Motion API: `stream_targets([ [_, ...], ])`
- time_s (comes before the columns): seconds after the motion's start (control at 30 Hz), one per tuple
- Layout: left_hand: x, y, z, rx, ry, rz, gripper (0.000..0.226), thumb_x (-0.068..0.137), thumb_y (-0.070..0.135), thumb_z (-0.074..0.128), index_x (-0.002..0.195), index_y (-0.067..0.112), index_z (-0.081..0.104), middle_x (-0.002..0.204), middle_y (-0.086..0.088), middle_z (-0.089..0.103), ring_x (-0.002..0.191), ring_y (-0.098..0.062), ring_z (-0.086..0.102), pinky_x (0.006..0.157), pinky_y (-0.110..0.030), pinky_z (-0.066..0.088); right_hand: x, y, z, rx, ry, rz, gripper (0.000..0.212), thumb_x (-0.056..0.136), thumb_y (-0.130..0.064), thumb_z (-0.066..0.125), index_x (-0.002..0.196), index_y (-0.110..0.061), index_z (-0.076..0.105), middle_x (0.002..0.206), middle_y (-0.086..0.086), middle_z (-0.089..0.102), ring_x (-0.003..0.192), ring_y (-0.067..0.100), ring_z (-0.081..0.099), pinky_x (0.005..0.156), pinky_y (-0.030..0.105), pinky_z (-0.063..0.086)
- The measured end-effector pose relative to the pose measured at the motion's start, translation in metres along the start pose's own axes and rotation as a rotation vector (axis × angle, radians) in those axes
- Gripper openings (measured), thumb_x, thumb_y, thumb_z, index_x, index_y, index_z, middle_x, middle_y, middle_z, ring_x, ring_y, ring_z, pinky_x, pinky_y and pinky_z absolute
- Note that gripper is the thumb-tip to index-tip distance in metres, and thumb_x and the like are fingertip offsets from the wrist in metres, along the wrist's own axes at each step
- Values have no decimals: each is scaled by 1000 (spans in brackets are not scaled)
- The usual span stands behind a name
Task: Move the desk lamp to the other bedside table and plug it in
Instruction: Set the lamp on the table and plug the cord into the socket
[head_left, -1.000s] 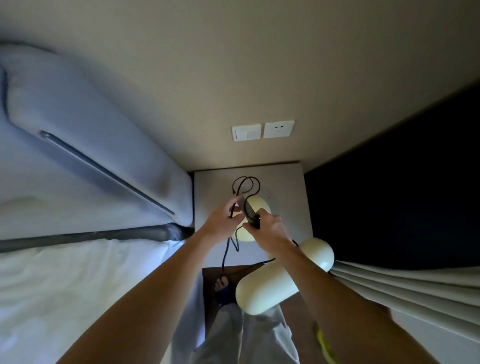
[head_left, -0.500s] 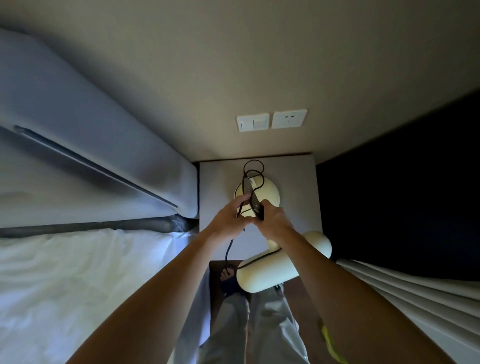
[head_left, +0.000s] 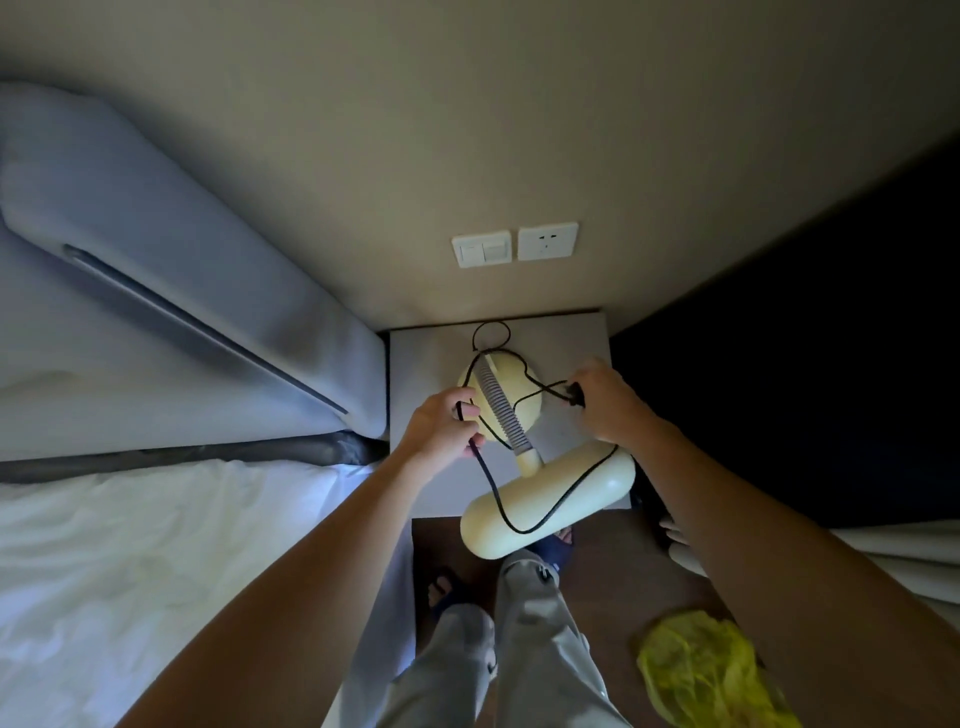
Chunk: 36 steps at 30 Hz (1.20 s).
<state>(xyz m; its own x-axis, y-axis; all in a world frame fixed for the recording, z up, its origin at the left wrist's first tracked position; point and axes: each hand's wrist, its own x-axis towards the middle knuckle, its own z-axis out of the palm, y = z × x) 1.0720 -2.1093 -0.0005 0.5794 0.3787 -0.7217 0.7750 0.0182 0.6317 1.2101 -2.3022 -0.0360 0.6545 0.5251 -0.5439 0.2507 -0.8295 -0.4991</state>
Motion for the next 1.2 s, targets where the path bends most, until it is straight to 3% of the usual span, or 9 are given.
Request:
stream_targets([
  [0.2, -29, 19, 16, -14, -110, 106, 66, 92, -9, 56, 147, 24, 41, 124, -8, 64, 84, -31, 75, 67, -28, 61, -52, 36, -23, -44, 85, 247, 37, 90, -5, 59, 126, -9, 60, 115, 20, 61, 95, 35, 64, 76, 36, 56],
  [0.37, -58, 19, 35, -23, -206, 150, 59, 93, -7, 58, 147, 8, 38, 117, -11, 69, 75, -26, 72, 63, -27, 60, -109, 59, -14, -75, 142, 382, 61, 88, -3, 57, 144, -22, 43, 125, 23, 58, 99, 39, 66, 80, 46, 60],
  [0.5, -82, 7, 53, 73, -281, 186, 56, 93, 0, 62, 145, 8, 43, 112, -6, 74, 73, -17, 74, 67, -28, 60, -147, 70, 10, 40, 75, 508, 43, 88, -3, 52, 131, -9, 56, 96, 14, 67, 67, 24, 69, 66, 38, 61],
  [0.57, -90, -1, 62, 96, -304, 193, 56, 94, 0, 62, 146, 8, 43, 113, -7, 73, 72, -16, 73, 68, -27, 61, -160, 74, 22, 65, 96, 533, 42, 85, -7, 53, 127, -9, 58, 92, 12, 67, 70, 26, 68, 67, 40, 61],
  [0.77, -100, -20, 84, 141, -359, 246, 59, 98, 9, 59, 151, 13, 34, 111, -1, 73, 81, -15, 72, 77, -30, 62, -171, 89, 41, 333, 232, 614, 80, 81, 10, 45, 147, -35, 40, 115, 18, 69, 72, 26, 75, 62, 43, 64],
  [0.87, -95, -22, 93, 147, -306, 305, 52, 99, 9, 58, 147, 15, 41, 108, 2, 75, 79, -13, 72, 82, -36, 61, -168, 90, 31, 384, 323, 548, 66, 90, 6, 49, 146, -29, 45, 135, 17, 58, 71, 22, 75, 59, 32, 62],
  [0.93, -85, -19, 101, 114, -277, 329, 41, 99, 5, 56, 139, 11, 51, 107, 1, 76, 79, -13, 72, 87, -41, 59, -159, 91, 26, 407, 359, 549, 53, 97, -1, 46, 144, -25, 47, 128, 19, 61, 59, 16, 73, 44, 22, 53],
  [1.0, -76, -16, 114, 79, -281, 318, 35, 99, 2, 52, 133, 10, 55, 106, -3, 77, 80, -16, 73, 89, -42, 57, -154, 97, 21, 409, 392, 573, 51, 97, 0, 45, 143, -21, 49, 119, 21, 64, 58, 16, 72, 42, 23, 52],
  [1.2, -69, -34, 158, 105, -435, 250, 32, 102, 4, 45, 128, 19, 55, 103, -11, 74, 73, -18, 69, 58, -19, 49, -175, 126, 44, 241, 234, 694, 35, 90, 2, 53, 124, -2, 57, 96, 20, 68, 66, 24, 67, 56, 31, 58],
])
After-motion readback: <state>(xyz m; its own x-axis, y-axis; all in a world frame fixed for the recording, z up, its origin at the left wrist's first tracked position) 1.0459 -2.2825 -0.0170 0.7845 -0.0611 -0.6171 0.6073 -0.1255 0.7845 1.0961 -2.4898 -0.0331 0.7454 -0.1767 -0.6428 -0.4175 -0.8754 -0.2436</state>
